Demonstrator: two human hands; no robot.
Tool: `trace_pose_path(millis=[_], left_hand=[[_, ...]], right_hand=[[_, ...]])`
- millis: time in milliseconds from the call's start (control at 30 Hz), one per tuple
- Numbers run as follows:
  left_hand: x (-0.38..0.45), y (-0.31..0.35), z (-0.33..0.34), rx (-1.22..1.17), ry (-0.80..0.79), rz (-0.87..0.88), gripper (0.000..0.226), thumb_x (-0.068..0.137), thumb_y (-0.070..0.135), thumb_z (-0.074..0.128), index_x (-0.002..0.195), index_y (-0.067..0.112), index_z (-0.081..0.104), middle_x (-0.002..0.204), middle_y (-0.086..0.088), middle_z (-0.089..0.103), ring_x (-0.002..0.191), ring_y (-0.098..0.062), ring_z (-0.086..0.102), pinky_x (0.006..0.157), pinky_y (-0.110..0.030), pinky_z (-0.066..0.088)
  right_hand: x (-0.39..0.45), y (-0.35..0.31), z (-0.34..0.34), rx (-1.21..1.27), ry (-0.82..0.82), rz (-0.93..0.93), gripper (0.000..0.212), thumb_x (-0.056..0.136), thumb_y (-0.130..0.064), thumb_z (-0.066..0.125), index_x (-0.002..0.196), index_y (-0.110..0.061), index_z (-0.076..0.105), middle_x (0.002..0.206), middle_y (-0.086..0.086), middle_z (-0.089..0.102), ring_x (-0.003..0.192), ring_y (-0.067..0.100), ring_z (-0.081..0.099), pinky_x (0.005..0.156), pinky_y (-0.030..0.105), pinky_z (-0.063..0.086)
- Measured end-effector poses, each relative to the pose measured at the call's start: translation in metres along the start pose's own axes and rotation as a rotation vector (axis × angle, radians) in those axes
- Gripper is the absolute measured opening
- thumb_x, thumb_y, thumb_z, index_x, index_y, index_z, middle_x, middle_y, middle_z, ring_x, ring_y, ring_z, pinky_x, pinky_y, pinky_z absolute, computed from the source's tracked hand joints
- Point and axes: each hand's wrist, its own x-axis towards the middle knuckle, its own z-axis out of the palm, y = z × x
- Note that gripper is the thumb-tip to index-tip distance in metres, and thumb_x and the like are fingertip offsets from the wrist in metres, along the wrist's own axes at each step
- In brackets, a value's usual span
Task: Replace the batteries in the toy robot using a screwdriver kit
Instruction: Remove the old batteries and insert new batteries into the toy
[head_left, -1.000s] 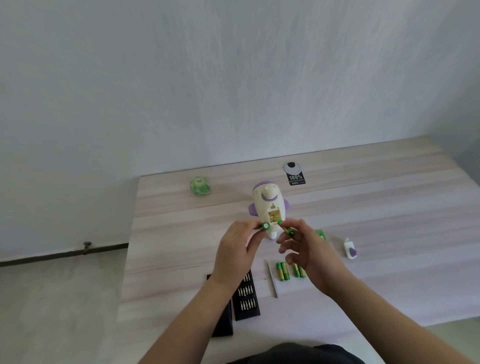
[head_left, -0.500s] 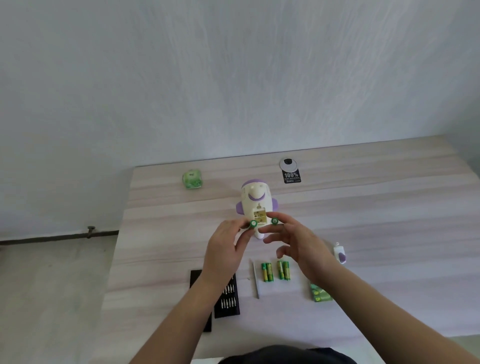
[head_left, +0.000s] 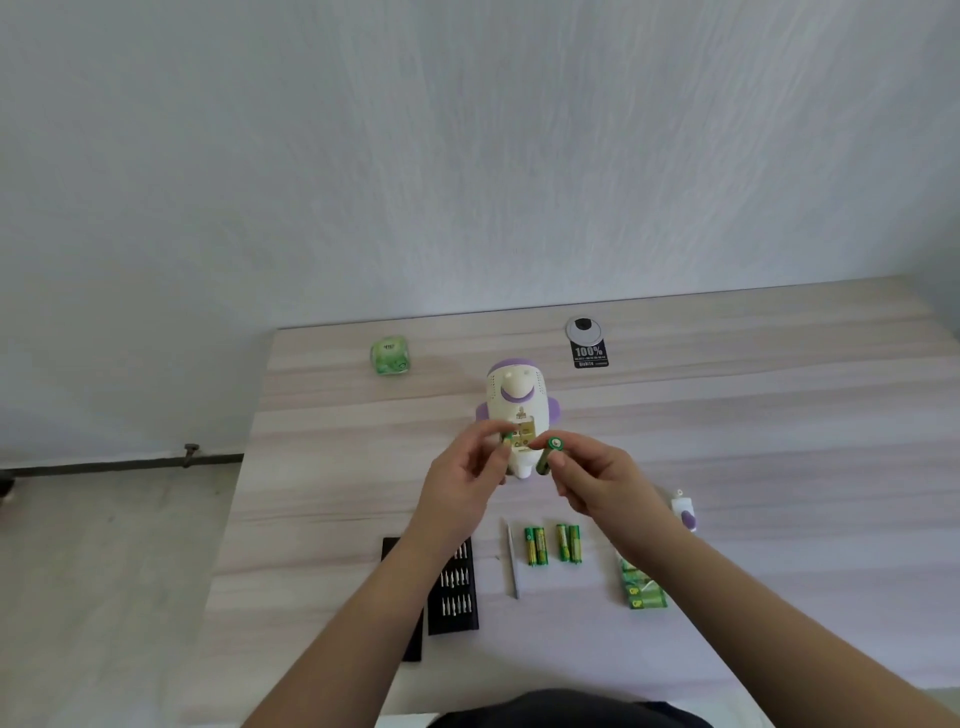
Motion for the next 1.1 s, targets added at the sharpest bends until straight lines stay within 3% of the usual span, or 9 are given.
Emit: trace_pose_path(millis=[133,267,367,433,633,800,933,1100], left_hand=[[0.001,0.003,-0.001,-0.249,-0.004,-0.15,0.022,0.1,0.005,0.046,0.101,0.011,0.067,0.077,0.003,0.069,0.069,-0.014,0.062,0.068,-0.027,0.05],[0.005,0.005,-0.005,-0.393,-0.026,-0.224,0.032,0.099,-0.002,0.034,0.103,0.006,0.064,0.075,-0.011,0.068,0.069,-0.019,0.063,0.069,-0.03,0.051],[0.006,0.007,-0.004,-0.423,-0.044,-0.245,0.03,0.097,-0.005,0.036,0.108,0.004,0.063,0.078,-0.013,0.07,0.07,-0.02,0.065,0.069,-0.026,0.053],[0.007,0.007,-0.003,-0.427,-0.052,-0.247,0.026,0.097,-0.005,0.04,0.112,0.002,0.061,0.081,-0.015,0.072,0.072,-0.021,0.066,0.069,-0.024,0.053],[0.01,0.004,-0.006,-0.422,-0.043,-0.227,0.023,0.096,-0.004,0.046,0.115,0.0,0.057,0.083,-0.015,0.073,0.072,-0.02,0.067,0.069,-0.022,0.053],[0.009,-0.001,-0.01,-0.382,-0.046,-0.212,0.022,0.095,-0.002,0.052,0.115,0.003,0.059,0.086,-0.015,0.073,0.077,-0.022,0.068,0.072,-0.024,0.054],[0.012,-0.008,-0.011,-0.239,-0.043,-0.186,0.022,0.089,0.007,0.067,0.11,0.011,0.061,0.085,-0.013,0.074,0.081,-0.025,0.072,0.079,-0.03,0.057],[0.017,-0.017,-0.008,-0.003,0.022,-0.126,0.018,0.091,0.023,0.066,0.105,0.015,0.06,0.07,-0.003,0.071,0.061,-0.014,0.066,0.062,-0.022,0.049]], right_hand=[[0.003,0.002,0.004,0.026,0.068,0.011,0.021,0.098,-0.01,0.05,0.102,-0.015,0.07,0.057,-0.009,0.046,0.053,0.012,0.028,0.049,0.021,0.028],[0.004,0.001,0.007,0.031,0.102,0.038,0.02,0.098,-0.013,0.05,0.101,-0.013,0.07,0.062,-0.007,0.053,0.055,0.008,0.04,0.052,0.022,0.034],[0.004,0.002,0.008,0.025,0.115,0.05,0.023,0.1,-0.017,0.049,0.099,-0.017,0.071,0.071,0.004,0.054,0.06,0.014,0.044,0.055,0.025,0.04],[0.005,0.002,0.009,0.027,0.134,0.069,0.024,0.1,-0.02,0.048,0.098,-0.017,0.071,0.068,0.001,0.054,0.058,0.013,0.045,0.056,0.027,0.04],[0.007,0.003,0.015,0.048,0.156,0.088,0.023,0.1,-0.019,0.047,0.102,-0.015,0.07,0.061,-0.007,0.056,0.054,0.008,0.049,0.057,0.026,0.042],[0.009,0.002,0.018,0.079,0.162,0.073,0.018,0.098,-0.017,0.05,0.11,-0.014,0.064,0.075,0.005,0.068,0.067,0.014,0.063,0.064,0.027,0.051],[0.01,0.002,0.018,0.206,0.198,0.103,0.018,0.096,-0.017,0.053,0.112,-0.008,0.058,0.079,0.013,0.067,0.064,0.018,0.064,0.062,0.028,0.053],[0.012,0.004,0.015,0.279,0.137,0.126,0.022,0.101,-0.012,0.044,0.104,-0.004,0.064,0.084,0.014,0.068,0.069,0.016,0.067,0.068,0.024,0.057]])
